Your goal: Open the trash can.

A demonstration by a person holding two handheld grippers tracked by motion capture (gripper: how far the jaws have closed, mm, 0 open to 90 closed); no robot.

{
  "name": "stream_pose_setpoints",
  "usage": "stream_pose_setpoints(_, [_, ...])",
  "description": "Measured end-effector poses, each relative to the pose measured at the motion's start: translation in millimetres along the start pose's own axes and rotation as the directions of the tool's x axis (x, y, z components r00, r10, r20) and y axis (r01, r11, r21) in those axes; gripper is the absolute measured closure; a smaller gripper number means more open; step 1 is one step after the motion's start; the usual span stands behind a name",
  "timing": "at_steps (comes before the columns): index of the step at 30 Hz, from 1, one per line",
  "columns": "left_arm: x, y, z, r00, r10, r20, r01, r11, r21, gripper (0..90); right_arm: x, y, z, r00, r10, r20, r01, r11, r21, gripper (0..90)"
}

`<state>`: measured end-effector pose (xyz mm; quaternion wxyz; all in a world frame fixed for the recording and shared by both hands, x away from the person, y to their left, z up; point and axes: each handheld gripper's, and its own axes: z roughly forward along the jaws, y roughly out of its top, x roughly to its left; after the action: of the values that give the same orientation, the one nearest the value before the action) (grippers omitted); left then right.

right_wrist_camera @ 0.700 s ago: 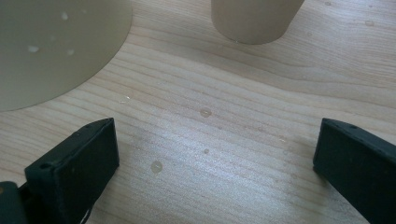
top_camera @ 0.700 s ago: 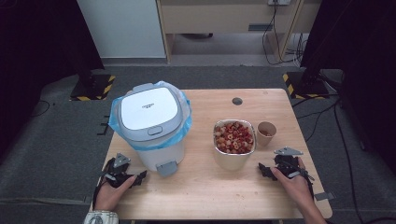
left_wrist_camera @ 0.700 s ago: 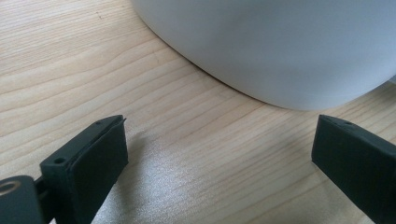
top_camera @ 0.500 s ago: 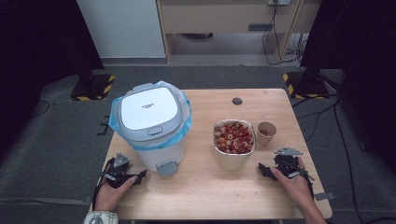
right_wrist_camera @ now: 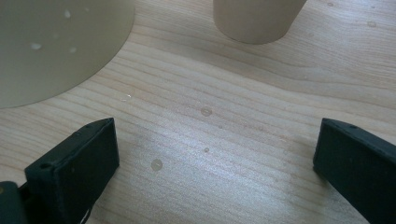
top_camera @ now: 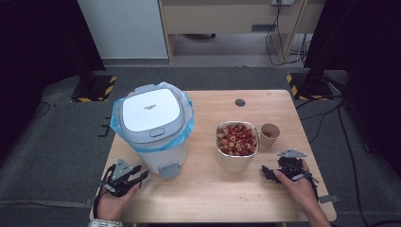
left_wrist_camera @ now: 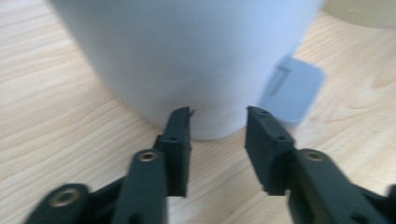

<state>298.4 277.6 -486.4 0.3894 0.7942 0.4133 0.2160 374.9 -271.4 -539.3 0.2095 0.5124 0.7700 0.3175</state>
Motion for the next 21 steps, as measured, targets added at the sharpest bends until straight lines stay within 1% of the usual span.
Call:
stream_pose_setpoints(1, [-4.0, 1.3, -0.5, 0.9998, 0.014, 0.016, -0.014, 0.9999, -0.004, 69.4, 0.0, -0.1, -0.1, 1.0000, -0.001, -0.002, 0.001, 1.000, 0.000, 0.6])
stream_pose_setpoints(2, [-8.2, 2.7, -0.6, 0.9993, 0.031, 0.023, -0.031, 0.9995, -0.004, 73.2, 0.0, -0.2, -0.2, 1.0000, -0.001, -0.002, 0.001, 1.000, 0.000, 0.6])
stream_pose_setpoints(3, [-16.0, 6.2, 1.6, 0.9973, 0.062, 0.039, -0.061, 0.9981, -0.007, 77.6, 0.1, -0.2, -0.4, 1.0000, 0.000, -0.003, 0.000, 1.000, 0.001, 0.6])
stream_pose_setpoints(4, [-16.0, 6.2, 1.6, 0.9973, 0.062, 0.039, -0.061, 0.9981, -0.007, 79.1, 0.1, -0.2, -0.4, 1.0000, 0.000, -0.003, 0.000, 1.000, 0.001, 0.6])
stream_pose_setpoints(5, [-19.7, 7.8, 4.4, 0.9962, 0.074, 0.047, -0.073, 0.9973, -0.008, 80.5, 0.1, -0.3, -0.5, 1.0000, -0.001, -0.004, 0.001, 1.000, 0.001, 0.6])
stream_pose_setpoints(8, [-28.0, 12.9, 14.3, 0.9921, 0.107, 0.065, -0.107, 0.9942, -0.004, 82.9, 0.2, -0.4, -0.6, 1.0000, 0.000, -0.003, 0.000, 1.000, 0.002, 0.6])
stream_pose_setpoints(11, [-36.8, 18.1, 24.4, 0.9837, 0.167, 0.068, -0.167, 0.9859, 0.005, 85.6, 0.1, -0.7, -0.6, 1.0000, -0.004, -0.002, 0.004, 1.000, 0.000, 0.6])
stream_pose_setpoints(15, [-45.6, 22.0, 33.9, 0.9751, 0.209, 0.075, -0.210, 0.9774, 0.018, 89.4, 0.3, -0.8, -0.6, 1.0000, -0.003, -0.003, 0.003, 1.000, -0.001, 0.6])
stream_pose_setpoints(17, [-48.7, 23.3, 38.1, 0.9700, 0.232, 0.073, -0.235, 0.9713, 0.036, 89.8, 0.1, -0.9, -0.8, 1.0000, -0.005, -0.005, 0.005, 1.000, 0.000, 0.6])
stream_pose_setpoints(18, [-49.9, 23.7, 40.3, 0.9682, 0.240, 0.069, -0.244, 0.9689, 0.042, 89.8, 0.1, -0.9, -0.8, 1.0000, -0.005, -0.005, 0.005, 1.000, 0.000, 0.6])
stream_pose_setpoints(21, [-51.7, 25.1, 46.1, 0.9663, 0.249, 0.064, -0.252, 0.9666, 0.045, 89.8, 0.2, -1.0, -1.1, 1.0000, -0.005, -0.006, 0.005, 1.000, 0.000, 0.6])
